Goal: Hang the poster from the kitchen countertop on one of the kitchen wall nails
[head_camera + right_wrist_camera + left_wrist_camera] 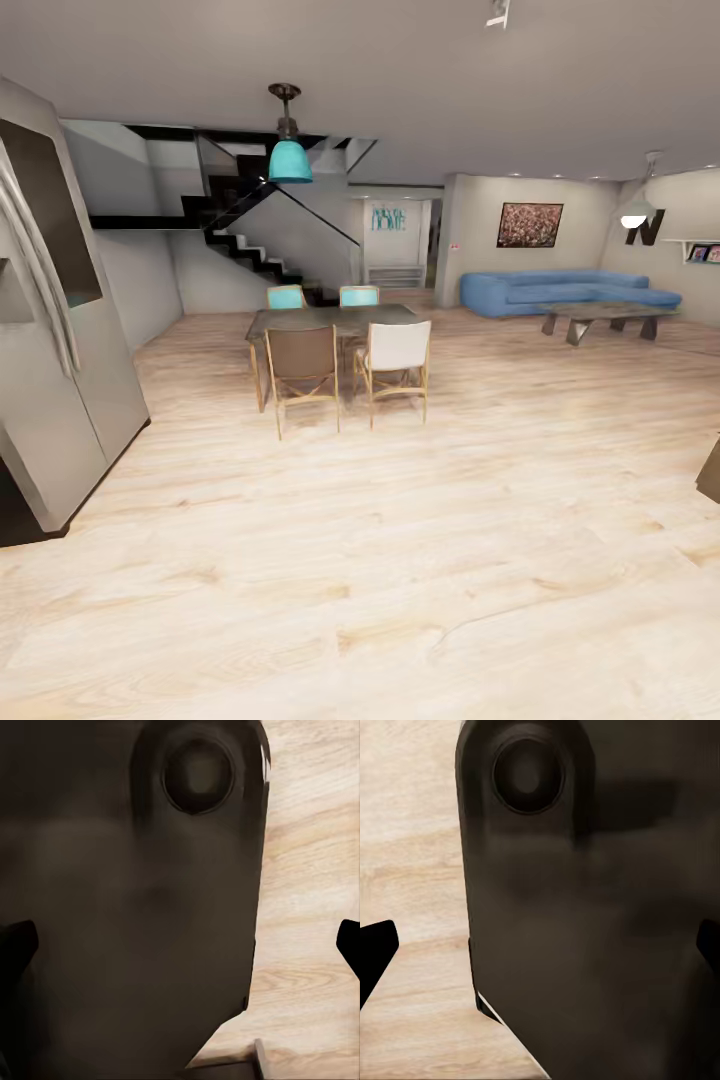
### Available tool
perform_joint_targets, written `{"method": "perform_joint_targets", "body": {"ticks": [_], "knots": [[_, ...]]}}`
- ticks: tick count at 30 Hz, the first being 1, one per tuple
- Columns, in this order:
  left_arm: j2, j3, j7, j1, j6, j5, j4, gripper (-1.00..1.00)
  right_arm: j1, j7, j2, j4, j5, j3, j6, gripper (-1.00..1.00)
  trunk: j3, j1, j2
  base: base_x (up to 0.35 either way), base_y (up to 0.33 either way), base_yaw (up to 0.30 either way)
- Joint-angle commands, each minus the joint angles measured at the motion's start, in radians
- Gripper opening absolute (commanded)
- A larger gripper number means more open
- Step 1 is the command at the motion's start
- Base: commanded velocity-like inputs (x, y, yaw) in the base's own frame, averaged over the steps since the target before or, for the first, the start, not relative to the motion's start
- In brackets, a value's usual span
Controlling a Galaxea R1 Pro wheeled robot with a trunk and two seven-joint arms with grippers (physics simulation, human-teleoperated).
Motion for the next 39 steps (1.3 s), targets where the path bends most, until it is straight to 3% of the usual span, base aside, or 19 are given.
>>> {"method": "perform_joint_targets", "body": {"ticks": [1, 3, 16, 27, 28, 39], "knots": [[-0.006, -0.003, -0.006, 0.004, -0.006, 0.0, -0.006, 1.0, -0.006, 0.005, -0.006, -0.006, 0.004, 0.0, -0.006, 1.0, 0.0, 0.0, 0.0, 0.0, 0.0, 0.0], [-0.017, -0.003, -0.006, 0.004, -0.009, 0.0, -0.017, 1.0, -0.017, 0.005, -0.007, -0.017, 0.003, 0.0, -0.006, 1.0, 0.0, 0.0, 0.0, 0.0, 0.0, 0.0], [-0.017, -0.003, -0.006, 0.004, -0.009, 0.0, -0.03, 1.0, -0.056, 0.005, -0.007, -0.025, 0.003, 0.0, -0.006, 1.0, 0.0, 0.0, 0.0, 0.0, 0.0, 0.0], [0.007, 0.006, 0.001, 0.004, -0.035, -0.004, -0.092, 1.0, -0.119, -0.001, -0.063, -0.087, -0.014, -0.007, -0.063, 1.0, 0.0, 0.0, 0.0, 0.0, 0.0, 0.0], [0.008, 0.006, 0.001, 0.004, -0.036, -0.004, -0.642, 1.0, -0.184, -0.002, -0.064, -0.459, -0.014, -0.006, -0.108, 1.0, 0.0, 0.0, 0.0, 0.0, 0.0, 0.0], [0.012, 0.009, 0.0, 0.004, -0.04, -0.004, -0.623, 1.0, -0.178, -0.005, -0.079, -0.443, -0.014, -0.008, -0.115, 1.0, 0.0, 0.0, 0.0, 0.0, 0.0, 0.0]]}}
